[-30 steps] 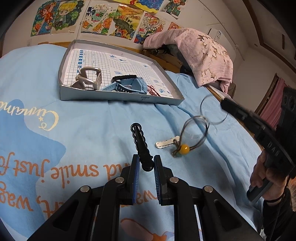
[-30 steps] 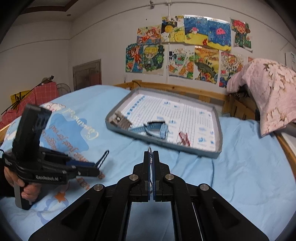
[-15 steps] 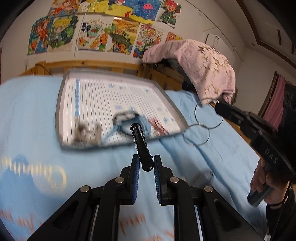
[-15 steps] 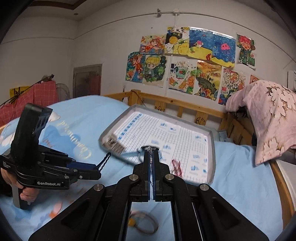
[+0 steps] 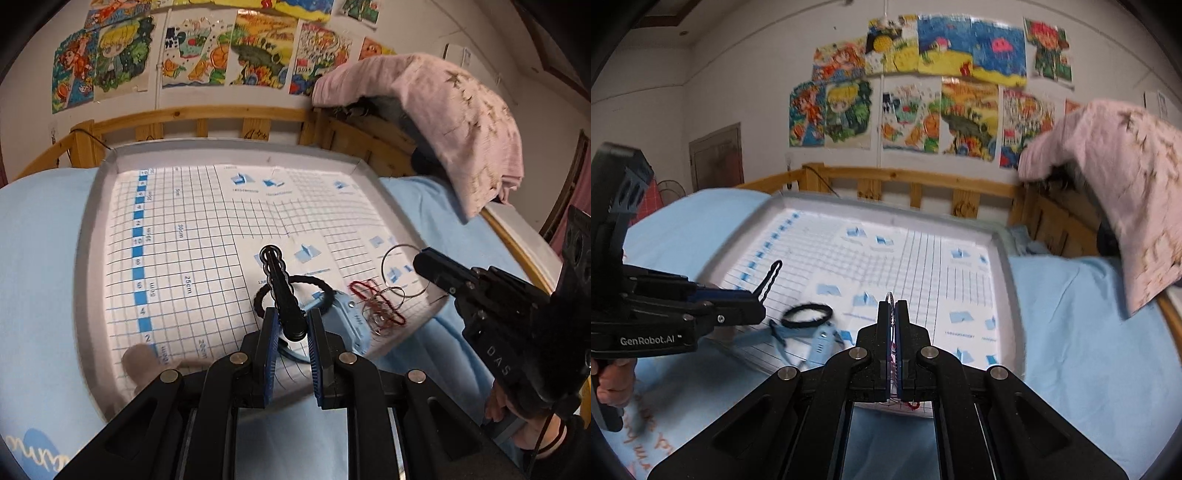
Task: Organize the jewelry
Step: 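Carry the silver ring with the right tool while the left tool carries the hair tie over the tray, then open both tools to release the ring and hair tie into the tray, then withdraw both tools and lower them toward the hair clip and cord bracelet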
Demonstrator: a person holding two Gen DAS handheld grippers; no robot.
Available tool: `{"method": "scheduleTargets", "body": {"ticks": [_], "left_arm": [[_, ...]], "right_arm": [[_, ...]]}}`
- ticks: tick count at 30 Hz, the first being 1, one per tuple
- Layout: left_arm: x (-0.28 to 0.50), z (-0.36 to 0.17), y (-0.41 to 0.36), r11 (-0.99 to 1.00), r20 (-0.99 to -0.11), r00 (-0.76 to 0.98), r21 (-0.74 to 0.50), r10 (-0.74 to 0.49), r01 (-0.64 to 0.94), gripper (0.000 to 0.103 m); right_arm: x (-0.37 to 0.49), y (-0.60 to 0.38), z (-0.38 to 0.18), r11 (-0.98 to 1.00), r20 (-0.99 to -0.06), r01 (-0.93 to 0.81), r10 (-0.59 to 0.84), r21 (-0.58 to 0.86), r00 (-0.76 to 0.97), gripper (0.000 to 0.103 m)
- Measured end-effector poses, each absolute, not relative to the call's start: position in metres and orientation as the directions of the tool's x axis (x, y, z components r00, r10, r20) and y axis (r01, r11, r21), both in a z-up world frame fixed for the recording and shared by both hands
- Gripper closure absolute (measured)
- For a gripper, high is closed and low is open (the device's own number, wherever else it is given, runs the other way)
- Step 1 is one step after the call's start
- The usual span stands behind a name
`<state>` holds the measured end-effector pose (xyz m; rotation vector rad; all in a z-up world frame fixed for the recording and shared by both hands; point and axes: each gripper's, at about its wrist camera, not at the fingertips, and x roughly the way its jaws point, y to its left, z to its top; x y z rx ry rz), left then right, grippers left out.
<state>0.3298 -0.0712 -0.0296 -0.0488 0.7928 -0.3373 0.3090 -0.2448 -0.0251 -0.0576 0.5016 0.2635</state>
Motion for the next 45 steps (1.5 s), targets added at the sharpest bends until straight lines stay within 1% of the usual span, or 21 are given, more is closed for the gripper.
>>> {"method": "scheduleTargets", "body": {"ticks": [9, 10, 12, 14, 15, 16, 17, 18, 19, 21, 23, 25, 26, 27, 29, 30, 31, 32, 34, 39, 45], "left_arm": [[0.343, -0.040, -0.076, 0.951, -0.721, 0.625, -0.169, -0.298, 0.258, 0.087], [0.343, -0.040, -0.075, 0.950, -0.720, 0.625, -0.173, -0.301, 0.258, 0.085], [0.340, -0.039, -0.075, 0.951, -0.714, 0.633, -0.175, -0.300, 0.254, 0.074], [0.337, -0.037, -0.074, 0.956, -0.702, 0.652, -0.169, -0.287, 0.240, 0.046], [0.332, -0.035, -0.073, 0.956, -0.685, 0.668, -0.175, -0.290, 0.236, 0.042], [0.329, -0.034, -0.071, 0.955, -0.675, 0.677, -0.181, -0.293, 0.233, 0.042], [0.328, -0.033, -0.070, 0.955, -0.670, 0.681, -0.185, -0.296, 0.233, 0.042], [0.325, -0.032, -0.069, 0.955, -0.666, 0.685, -0.186, -0.296, 0.231, 0.042], [0.323, -0.031, -0.068, 0.955, -0.662, 0.690, -0.186, -0.294, 0.230, 0.042], [0.315, -0.027, -0.066, 0.956, -0.642, 0.709, -0.181, -0.291, 0.229, 0.037], [0.305, -0.022, -0.064, 0.958, -0.614, 0.735, -0.174, -0.286, 0.228, 0.022], [0.292, -0.015, -0.063, 0.960, -0.580, 0.766, -0.161, -0.279, 0.227, 0.017], [0.288, -0.013, -0.063, 0.961, -0.571, 0.773, -0.159, -0.277, 0.227, 0.011], [0.281, -0.010, -0.061, 0.962, -0.555, 0.786, -0.158, -0.272, 0.222, 0.009], [0.267, -0.002, -0.057, 0.963, -0.514, 0.815, -0.167, -0.267, 0.210, 0.004], [0.261, 0.001, -0.055, 0.963, -0.492, 0.829, -0.170, -0.265, 0.207, 0.003], [0.250, 0.005, -0.052, 0.964, -0.460, 0.850, -0.174, -0.258, 0.199, 0.000], [0.243, 0.008, -0.050, 0.965, -0.437, 0.863, -0.178, -0.254, 0.193, 0.000], [0.226, 0.013, -0.046, 0.965, -0.393, 0.886, -0.187, -0.245, 0.184, 0.000], [0.185, 0.026, -0.039, 0.969, -0.314, 0.924, -0.183, -0.217, 0.166, 0.000], [0.138, 0.036, -0.037, 0.977, -0.265, 0.945, -0.145, -0.190, 0.156, 0.000]], "right_arm": [[0.329, -0.249, -0.066, 0.963, -0.572, -0.254, 0.259, 0.089, 0.778, 0.101], [0.330, -0.250, -0.068, 0.963, -0.578, -0.250, 0.259, 0.096, 0.774, 0.101], [0.330, -0.252, -0.070, 0.964, -0.588, -0.242, 0.258, 0.107, 0.767, 0.101], [0.330, -0.254, -0.070, 0.965, -0.592, -0.237, 0.254, 0.109, 0.765, 0.098], [0.330, -0.255, -0.070, 0.967, -0.593, -0.232, 0.250, 0.107, 0.766, 0.095], [0.329, -0.256, -0.069, 0.968, -0.592, -0.228, 0.246, 0.107, 0.767, 0.084], [0.328, -0.257, -0.068, 0.969, -0.588, -0.221, 0.242, 0.109, 0.772, 0.066], [0.326, -0.260, -0.066, 0.971, -0.579, -0.211, 0.235, 0.110, 0.781, 0.060], [0.324, -0.262, -0.064, 0.972, -0.572, -0.206, 0.231, 0.110, 0.787, 0.058], [0.320, -0.265, -0.061, 0.975, -0.566, -0.198, 0.222, 0.106, 0.794, 0.058], [0.313, -0.271, -0.057, 0.976, -0.551, -0.185, 0.217, 0.114, 0.806, 0.058], [0.304, -0.278, -0.051, 0.975, -0.530, -0.181, 0.223, 0.131, 0.818, 0.058], [0.297, -0.281, -0.048, 0.973, -0.514, -0.182, 0.230, 0.143, 0.826, 0.053], [0.291, -0.284, -0.045, 0.971, -0.500, -0.182, 0.234, 0.152, 0.834, 0.048], [0.274, -0.289, -0.037, 0.969, -0.458, -0.187, 0.243, 0.164, 0.855, 0.033], [0.265, -0.291, -0.032, 0.966, -0.434, -0.192, 0.249, 0.172, 0.866, 0.030], [0.259, -0.294, -0.029, 0.964, -0.418, -0.194, 0.253, 0.179, 0.872, 0.022], [0.249, -0.297, -0.024, 0.961, -0.391, -0.200, 0.262, 0.191, 0.883, 0.013], [0.231, -0.300, -0.016, 0.954, -0.343, -0.212, 0.275, 0.211, 0.898, 0.005], [0.183, -0.304, 0.008, 0.944, -0.224, -0.242, 0.292, 0.224, 0.930, 0.001], [0.131, -0.302, 0.021, 0.945, -0.148, -0.252, 0.285, 0.208, 0.947, 0.001]]}}
